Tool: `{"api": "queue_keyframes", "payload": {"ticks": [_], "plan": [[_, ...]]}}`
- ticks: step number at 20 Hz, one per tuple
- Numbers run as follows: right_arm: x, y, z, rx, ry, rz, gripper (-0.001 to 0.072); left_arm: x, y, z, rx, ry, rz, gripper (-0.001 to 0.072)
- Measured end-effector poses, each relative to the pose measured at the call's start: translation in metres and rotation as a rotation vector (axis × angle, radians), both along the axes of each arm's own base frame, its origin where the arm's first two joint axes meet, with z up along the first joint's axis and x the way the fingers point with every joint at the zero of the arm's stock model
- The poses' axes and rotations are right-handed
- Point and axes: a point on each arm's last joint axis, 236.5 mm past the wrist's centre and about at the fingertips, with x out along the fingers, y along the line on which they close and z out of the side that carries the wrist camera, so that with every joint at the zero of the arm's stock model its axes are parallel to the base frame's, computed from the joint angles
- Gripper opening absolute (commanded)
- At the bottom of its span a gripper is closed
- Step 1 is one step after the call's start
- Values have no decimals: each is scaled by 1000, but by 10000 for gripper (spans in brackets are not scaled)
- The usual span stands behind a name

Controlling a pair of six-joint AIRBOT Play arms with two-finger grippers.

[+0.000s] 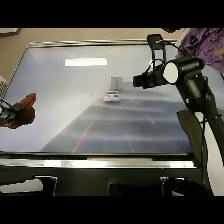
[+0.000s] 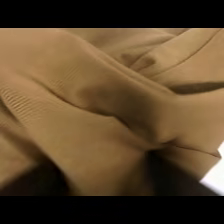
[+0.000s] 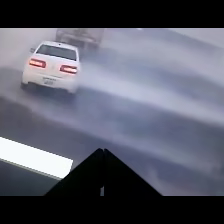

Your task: Fold the clothes and pants, and hang the long-sleeved shirts on hangers.

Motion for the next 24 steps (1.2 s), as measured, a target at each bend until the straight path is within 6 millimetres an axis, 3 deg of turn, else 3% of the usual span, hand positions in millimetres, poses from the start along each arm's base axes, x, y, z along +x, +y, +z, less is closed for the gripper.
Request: {"api": "queue_keyframes", "payload": {"ticks": [2, 4, 7, 9, 12, 15, 17, 18, 19, 20, 21, 22, 24], "plan": [[-1, 1, 0, 3, 3, 1, 33, 6, -12, 4, -46, -19, -18, 17], [-2, 1, 1, 6, 2, 1, 33, 18, -37, 21, -106, -59, -65, 17], [-5, -3, 10, 0, -15, -1, 32, 37, -102, 58, -206, -125, -182, 16], [-9, -11, 16, -26, -21, -10, 32, 46, -169, 82, -284, -160, -300, 16], [-24, -31, 20, -92, 3, -33, 32, 47, -293, 109, -429, -194, -502, 16], [-44, -59, 22, -183, 55, -72, 33, 24, -413, 119, -550, -186, -675, 16], [-57, -74, 21, -235, 95, -95, 59, 4, -478, 110, -609, -155, -748, 23], [-62, -79, 20, -255, 110, -100, 124, -8, -506, 100, -634, -129, -768, 78], [-66, -83, 20, -272, 125, -103, 239, -17, -525, 89, -652, -97, -777, 231], [-68, -86, 20, -284, 131, -105, 364, -25, -540, 79, -666, -70, -777, 450], [-68, -87, 20, -290, 129, -104, 382, -29, -548, 72, -676, -55, -771, 618], [-67, -87, 21, -290, 126, -104, 373, -31, -552, 68, -683, -44, -763, 664], [-59, -85, 26, -282, 85, -98, 376, -23, -545, 74, -687, -67, -739, 664]]}}
